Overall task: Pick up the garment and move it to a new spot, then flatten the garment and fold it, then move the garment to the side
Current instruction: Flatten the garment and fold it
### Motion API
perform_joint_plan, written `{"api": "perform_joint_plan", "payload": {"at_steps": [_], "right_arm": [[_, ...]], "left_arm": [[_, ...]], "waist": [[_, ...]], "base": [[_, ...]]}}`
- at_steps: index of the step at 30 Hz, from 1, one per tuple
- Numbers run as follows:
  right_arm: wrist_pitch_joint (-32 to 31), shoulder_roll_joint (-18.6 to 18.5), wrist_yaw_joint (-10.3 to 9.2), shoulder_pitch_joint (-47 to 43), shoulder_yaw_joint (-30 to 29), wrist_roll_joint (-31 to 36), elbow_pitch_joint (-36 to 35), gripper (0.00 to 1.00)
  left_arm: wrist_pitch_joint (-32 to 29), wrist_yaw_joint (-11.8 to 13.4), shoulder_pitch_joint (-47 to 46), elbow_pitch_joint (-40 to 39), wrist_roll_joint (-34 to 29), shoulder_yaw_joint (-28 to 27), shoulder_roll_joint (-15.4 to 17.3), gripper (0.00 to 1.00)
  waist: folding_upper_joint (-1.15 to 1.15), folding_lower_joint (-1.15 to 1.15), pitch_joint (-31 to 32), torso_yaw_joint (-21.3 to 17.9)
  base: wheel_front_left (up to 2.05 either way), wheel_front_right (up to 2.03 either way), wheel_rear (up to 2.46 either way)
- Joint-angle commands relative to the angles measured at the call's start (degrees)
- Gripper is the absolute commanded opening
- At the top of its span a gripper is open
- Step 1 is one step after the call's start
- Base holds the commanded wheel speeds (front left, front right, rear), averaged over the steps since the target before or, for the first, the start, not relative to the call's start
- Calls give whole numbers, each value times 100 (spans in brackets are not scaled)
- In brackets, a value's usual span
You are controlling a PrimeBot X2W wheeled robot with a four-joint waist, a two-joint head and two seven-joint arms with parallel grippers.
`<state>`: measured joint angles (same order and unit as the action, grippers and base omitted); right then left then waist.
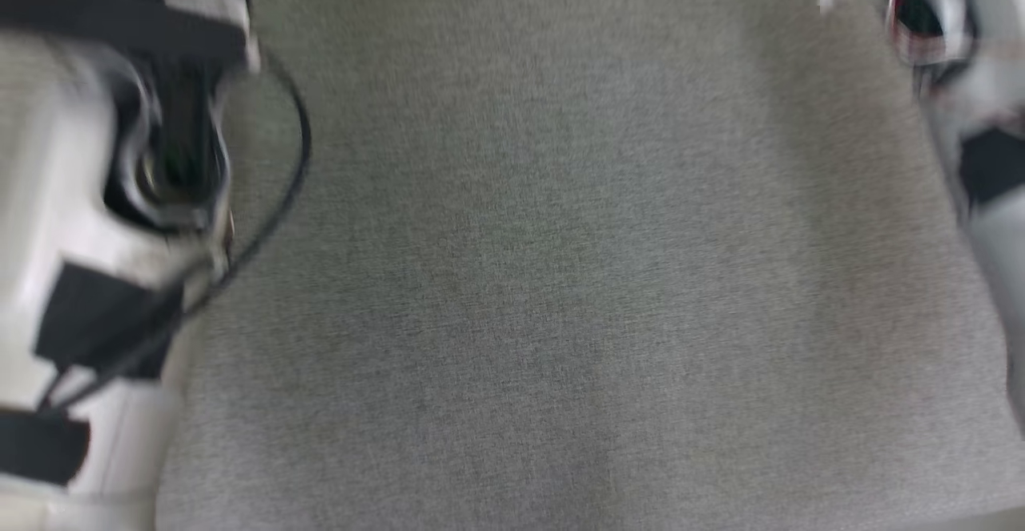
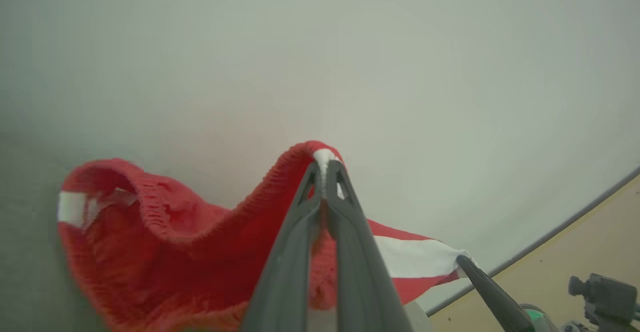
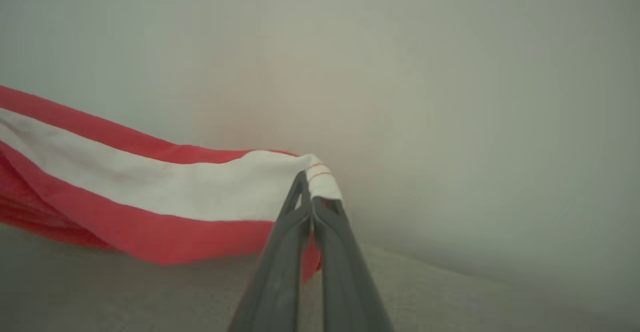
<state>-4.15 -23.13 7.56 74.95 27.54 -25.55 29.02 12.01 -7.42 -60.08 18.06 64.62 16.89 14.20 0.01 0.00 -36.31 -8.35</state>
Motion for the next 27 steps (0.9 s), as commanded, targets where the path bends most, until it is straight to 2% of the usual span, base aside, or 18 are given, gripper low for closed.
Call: {"api": "perform_joint_plan", "payload": {"at_steps": [1, 6, 9, 13, 19, 27], "right_arm": [[-328, -190, -13, -597, 13, -386, -397, 0], [-1035, -601, -13, -1658, 15, -869, -1067, 0], [-1519, -905, -13, -2386, -17, -865, -1444, 0], [-2074, -1116, -13, -3336, -215, -925, -1777, 0], [-3051, -1279, -13, -4742, -530, -1076, -2419, 0], [-4179, -1441, -13, -6124, -996, -1126, -3312, 0]], "left_arm": [[26, -4, 509, 78, 193, 35, 77, 0], [-2, 5, 1333, 186, 364, 126, 119, 0], [-136, 67, 1926, 228, 537, 202, 50, 0], [-239, 212, 2692, 172, 758, 266, -17, 0], [-549, 523, 3878, -82, 911, 517, 46, 0], [-756, 890, 5079, -697, 793, 864, 312, 0]], "waist": [[-1, 0, 851, 149], [-1, 0, 1426, 242], [-1, 0, 1827, 314], [-1, 0, 2317, 426], [-1, 0, 3000, 580], [-1, 0, 3410, 642]], "base": [[0, 0, 0], [0, 0, 0], [0, 0, 0], [0, 0, 0], [0, 0, 0], [0, 0, 0]]}}
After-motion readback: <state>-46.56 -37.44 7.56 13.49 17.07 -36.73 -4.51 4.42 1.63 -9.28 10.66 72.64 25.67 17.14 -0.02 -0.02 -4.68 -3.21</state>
